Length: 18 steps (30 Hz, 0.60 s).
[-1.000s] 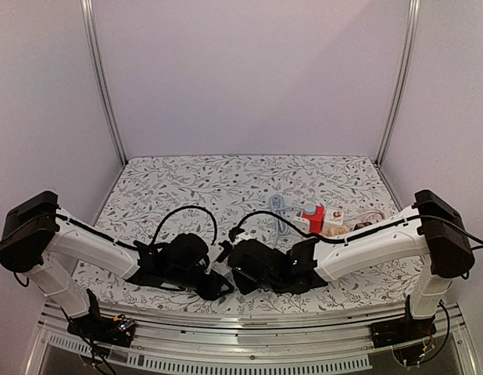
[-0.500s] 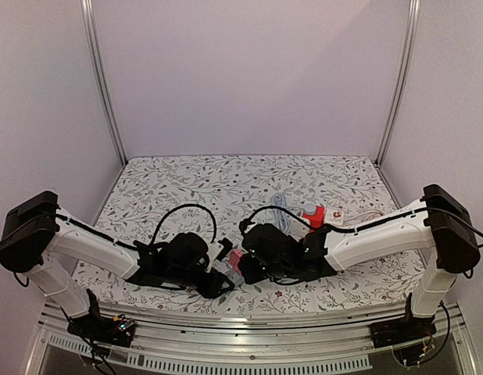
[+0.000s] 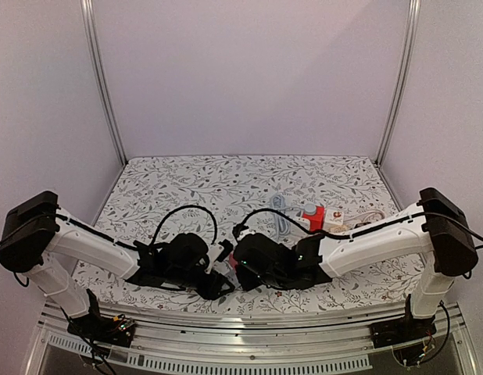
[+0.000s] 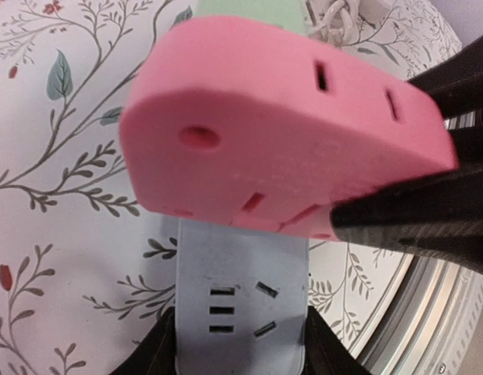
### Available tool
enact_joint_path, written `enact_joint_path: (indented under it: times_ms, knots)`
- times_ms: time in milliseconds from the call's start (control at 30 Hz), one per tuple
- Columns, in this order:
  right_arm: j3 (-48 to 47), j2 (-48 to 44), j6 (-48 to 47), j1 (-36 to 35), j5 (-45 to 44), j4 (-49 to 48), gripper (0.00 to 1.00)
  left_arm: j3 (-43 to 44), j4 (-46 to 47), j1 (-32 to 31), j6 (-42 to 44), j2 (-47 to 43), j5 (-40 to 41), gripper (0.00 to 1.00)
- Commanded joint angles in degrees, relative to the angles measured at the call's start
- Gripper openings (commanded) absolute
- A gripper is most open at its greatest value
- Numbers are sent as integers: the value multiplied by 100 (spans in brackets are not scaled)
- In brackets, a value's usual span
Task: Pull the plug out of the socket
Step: Remove the plug from the socket.
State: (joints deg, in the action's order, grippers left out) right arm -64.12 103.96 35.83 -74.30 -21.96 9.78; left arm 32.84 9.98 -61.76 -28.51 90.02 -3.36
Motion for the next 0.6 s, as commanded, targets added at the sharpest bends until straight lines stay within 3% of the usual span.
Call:
enact_joint_path:
  times_ms: [0, 233, 567]
  knots:
    - [-338, 218, -246, -316, -729, 726, 0, -85, -444, 111, -164, 126, 305, 11]
    - [-425, 265, -112, -314, -832, 919, 0, -75, -485, 120, -165, 145, 317, 10]
    - [204, -214, 554, 376, 158, 303, 0, -76, -561, 120, -160, 177, 315, 10]
